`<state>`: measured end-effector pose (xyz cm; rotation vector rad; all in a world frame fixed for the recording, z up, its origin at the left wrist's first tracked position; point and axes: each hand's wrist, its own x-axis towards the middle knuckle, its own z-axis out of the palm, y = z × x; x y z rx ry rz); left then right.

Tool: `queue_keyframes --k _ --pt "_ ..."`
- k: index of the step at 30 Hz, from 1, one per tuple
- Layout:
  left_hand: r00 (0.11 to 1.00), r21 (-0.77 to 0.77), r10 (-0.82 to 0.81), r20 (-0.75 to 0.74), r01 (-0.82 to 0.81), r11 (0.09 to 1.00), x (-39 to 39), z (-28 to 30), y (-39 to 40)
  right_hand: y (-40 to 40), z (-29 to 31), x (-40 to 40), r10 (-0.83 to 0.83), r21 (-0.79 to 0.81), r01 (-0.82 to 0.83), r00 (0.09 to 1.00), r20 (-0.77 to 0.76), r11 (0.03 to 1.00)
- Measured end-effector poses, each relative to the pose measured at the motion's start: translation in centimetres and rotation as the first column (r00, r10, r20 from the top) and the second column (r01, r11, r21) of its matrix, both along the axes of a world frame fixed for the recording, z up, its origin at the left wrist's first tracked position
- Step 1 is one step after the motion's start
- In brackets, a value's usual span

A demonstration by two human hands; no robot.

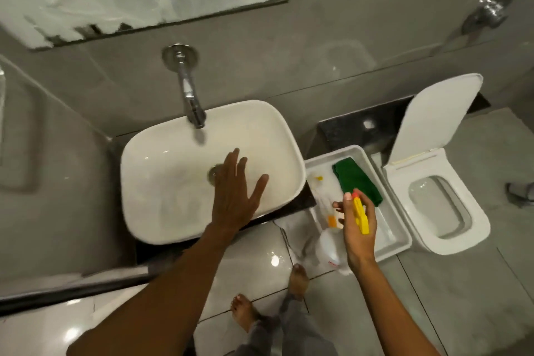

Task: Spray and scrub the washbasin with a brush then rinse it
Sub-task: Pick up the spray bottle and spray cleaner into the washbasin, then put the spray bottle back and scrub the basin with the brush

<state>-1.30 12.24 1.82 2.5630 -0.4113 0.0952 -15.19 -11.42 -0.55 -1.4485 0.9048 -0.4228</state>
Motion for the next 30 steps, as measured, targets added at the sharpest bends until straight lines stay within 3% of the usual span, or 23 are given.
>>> queue_keyframes --k 6,11,17,30 --pt "0.97 0.022 -0.242 -0.016 0.243 0.97 0.6 -0.9 -11.4 -8.9 -4.9 -0.3 -0.151 -0.06 0.152 0.988 0.011 0.987" --pt "0.939 0.171 -0.343 -0.04 0.344 0.923 1.4 -3.1 -15.2 -12.9 -8.7 -0.8 -0.186 -0.06 0.186 0.982 0.004 0.981" --pt "0.94 0.31 -0.336 -0.053 0.335 0.89 1.6 -4.0 -15.0 -14.7 -13.0 -0.5 -0.205 -0.016 0.205 0.978 0.026 0.979" --pt "0.948 0.254 -0.313 -0.063 0.319 0.913 1.6 -3.7 -15.8 -16.9 -16.9 -0.7 -0.232 0.061 0.232 0.973 -0.017 0.971"
